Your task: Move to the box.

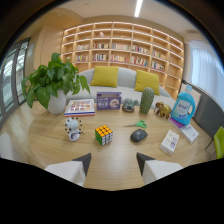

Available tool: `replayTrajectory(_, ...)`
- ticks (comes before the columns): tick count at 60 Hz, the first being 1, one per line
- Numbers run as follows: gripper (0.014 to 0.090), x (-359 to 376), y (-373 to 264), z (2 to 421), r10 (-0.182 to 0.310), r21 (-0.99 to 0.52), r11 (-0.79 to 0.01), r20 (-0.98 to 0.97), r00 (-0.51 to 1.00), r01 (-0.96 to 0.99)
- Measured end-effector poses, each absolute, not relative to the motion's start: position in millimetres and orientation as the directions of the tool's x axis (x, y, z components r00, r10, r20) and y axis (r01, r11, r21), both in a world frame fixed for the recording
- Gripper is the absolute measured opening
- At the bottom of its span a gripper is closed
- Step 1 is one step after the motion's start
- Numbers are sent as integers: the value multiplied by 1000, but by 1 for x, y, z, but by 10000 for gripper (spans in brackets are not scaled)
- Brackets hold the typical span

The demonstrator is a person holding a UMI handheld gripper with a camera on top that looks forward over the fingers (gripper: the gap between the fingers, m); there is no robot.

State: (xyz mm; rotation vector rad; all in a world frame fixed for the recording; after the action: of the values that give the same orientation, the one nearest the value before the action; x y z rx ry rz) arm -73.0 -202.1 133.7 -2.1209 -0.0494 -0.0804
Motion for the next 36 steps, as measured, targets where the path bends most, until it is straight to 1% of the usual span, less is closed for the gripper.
replayTrajectory(9, 863, -38, -214, 127, -14, -845, -529, 91, 996, 70)
replayTrajectory(20, 862, 32, -228, 119, -73, -836, -545, 117, 990, 59)
replayTrajectory(36, 862, 148, -236, 99, -143, -812, -581, 165, 976, 52)
